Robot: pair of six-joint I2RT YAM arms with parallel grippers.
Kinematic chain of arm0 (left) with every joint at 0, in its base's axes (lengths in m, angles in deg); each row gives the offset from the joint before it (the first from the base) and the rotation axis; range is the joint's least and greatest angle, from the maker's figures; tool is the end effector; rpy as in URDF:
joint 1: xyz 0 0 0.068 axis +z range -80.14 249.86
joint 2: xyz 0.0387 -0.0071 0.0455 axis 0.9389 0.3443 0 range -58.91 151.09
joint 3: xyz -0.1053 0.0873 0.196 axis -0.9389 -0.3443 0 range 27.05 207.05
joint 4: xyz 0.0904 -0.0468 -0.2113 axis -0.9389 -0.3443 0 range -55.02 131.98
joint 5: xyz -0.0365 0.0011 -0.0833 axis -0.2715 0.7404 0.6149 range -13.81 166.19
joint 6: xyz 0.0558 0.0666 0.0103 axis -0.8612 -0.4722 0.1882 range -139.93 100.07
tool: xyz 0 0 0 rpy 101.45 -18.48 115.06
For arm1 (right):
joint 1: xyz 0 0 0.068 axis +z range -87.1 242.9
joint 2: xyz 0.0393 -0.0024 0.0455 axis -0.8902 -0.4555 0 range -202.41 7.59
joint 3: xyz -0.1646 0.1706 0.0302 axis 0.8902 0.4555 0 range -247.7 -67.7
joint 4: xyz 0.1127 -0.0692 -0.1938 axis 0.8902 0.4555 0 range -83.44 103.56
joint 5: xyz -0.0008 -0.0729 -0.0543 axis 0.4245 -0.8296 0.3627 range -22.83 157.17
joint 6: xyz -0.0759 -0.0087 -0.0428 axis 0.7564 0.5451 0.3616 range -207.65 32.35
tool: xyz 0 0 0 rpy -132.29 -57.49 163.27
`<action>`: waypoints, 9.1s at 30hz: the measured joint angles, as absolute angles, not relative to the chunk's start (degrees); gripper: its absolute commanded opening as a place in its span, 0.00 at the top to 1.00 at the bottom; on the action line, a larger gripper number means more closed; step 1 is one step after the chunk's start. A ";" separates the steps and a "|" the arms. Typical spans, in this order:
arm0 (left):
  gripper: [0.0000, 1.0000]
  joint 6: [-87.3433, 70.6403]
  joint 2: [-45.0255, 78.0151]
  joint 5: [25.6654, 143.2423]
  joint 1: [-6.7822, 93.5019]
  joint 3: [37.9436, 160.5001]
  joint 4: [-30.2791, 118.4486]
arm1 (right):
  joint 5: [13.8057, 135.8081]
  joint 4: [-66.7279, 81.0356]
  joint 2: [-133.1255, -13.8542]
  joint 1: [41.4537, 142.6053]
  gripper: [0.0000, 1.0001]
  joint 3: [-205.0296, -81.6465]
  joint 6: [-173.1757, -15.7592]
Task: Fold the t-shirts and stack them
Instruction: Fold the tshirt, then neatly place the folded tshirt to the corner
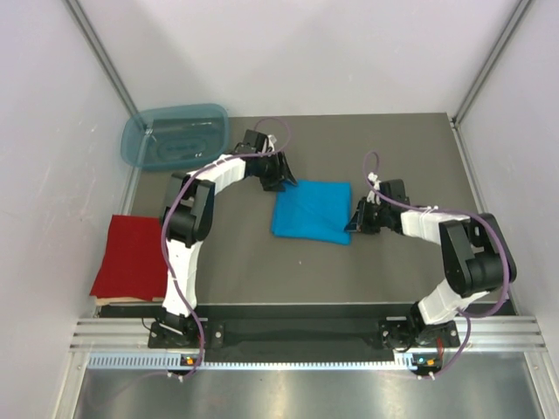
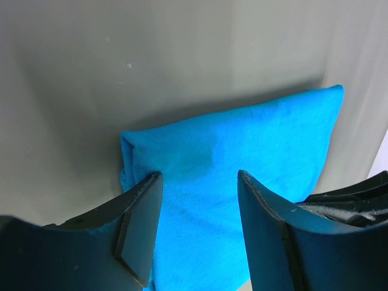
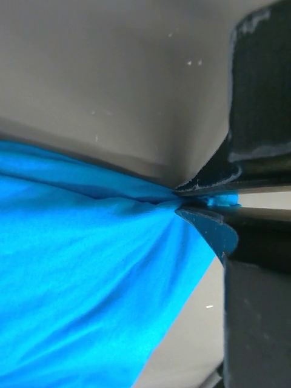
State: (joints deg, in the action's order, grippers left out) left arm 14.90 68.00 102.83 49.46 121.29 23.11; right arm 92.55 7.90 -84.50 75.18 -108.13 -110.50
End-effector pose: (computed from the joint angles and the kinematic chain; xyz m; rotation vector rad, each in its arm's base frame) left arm 0.4198 -0.1933 0.1181 -0.1132 2.5983 -0.9628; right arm 0.2823 0.0955 0.0948 0.0435 2.5492 0.8025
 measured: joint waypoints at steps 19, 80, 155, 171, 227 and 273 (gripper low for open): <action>0.38 11.40 55.11 103.92 50.83 113.51 18.10 | 90.30 16.34 -82.78 75.48 0.35 -117.79 -110.79; 0.40 20.06 47.19 101.10 64.97 100.98 19.50 | 68.09 30.09 -88.96 91.09 0.43 -149.74 -97.00; 0.38 31.86 43.81 105.51 71.16 82.65 31.74 | 29.10 29.13 -117.79 122.36 0.68 -157.59 -87.86; 0.35 32.43 41.62 105.25 70.85 79.72 33.01 | 32.56 29.28 -109.68 124.07 0.96 -146.99 -95.93; 0.29 46.79 33.71 98.21 59.60 69.53 43.04 | 32.56 19.01 -107.30 122.12 1.00 -142.62 -88.21; 0.30 70.39 35.83 77.32 42.22 62.45 65.44 | 42.06 16.25 -99.32 121.34 1.00 -134.73 -93.35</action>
State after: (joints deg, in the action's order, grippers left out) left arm 70.39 35.83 77.32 42.22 62.45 65.44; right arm 42.06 16.25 -99.32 121.34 -134.73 -93.35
